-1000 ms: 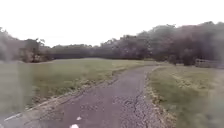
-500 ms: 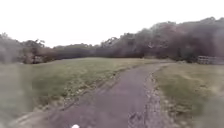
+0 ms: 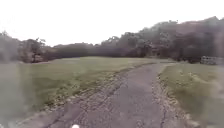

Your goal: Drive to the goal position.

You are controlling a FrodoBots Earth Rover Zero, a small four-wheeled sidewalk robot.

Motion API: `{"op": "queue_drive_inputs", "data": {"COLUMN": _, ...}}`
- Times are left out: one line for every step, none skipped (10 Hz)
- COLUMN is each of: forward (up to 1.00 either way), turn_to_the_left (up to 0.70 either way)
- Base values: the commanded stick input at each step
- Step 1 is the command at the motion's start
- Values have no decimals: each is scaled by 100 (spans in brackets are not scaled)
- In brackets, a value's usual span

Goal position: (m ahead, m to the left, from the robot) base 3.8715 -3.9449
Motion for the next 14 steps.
{"op": "queue_drive_inputs", "data": {"forward": 85, "turn_to_the_left": -28}}
{"op": "queue_drive_inputs", "data": {"forward": 85, "turn_to_the_left": -22}}
{"op": "queue_drive_inputs", "data": {"forward": 85, "turn_to_the_left": -20}}
{"op": "queue_drive_inputs", "data": {"forward": 85, "turn_to_the_left": -14}}
{"op": "queue_drive_inputs", "data": {"forward": 85, "turn_to_the_left": 0}}
{"op": "queue_drive_inputs", "data": {"forward": 85, "turn_to_the_left": 0}}
{"op": "queue_drive_inputs", "data": {"forward": 85, "turn_to_the_left": 0}}
{"op": "queue_drive_inputs", "data": {"forward": 85, "turn_to_the_left": 0}}
{"op": "queue_drive_inputs", "data": {"forward": 85, "turn_to_the_left": 0}}
{"op": "queue_drive_inputs", "data": {"forward": 85, "turn_to_the_left": 0}}
{"op": "queue_drive_inputs", "data": {"forward": 85, "turn_to_the_left": 0}}
{"op": "queue_drive_inputs", "data": {"forward": 85, "turn_to_the_left": 0}}
{"op": "queue_drive_inputs", "data": {"forward": 85, "turn_to_the_left": 0}}
{"op": "queue_drive_inputs", "data": {"forward": 85, "turn_to_the_left": 0}}
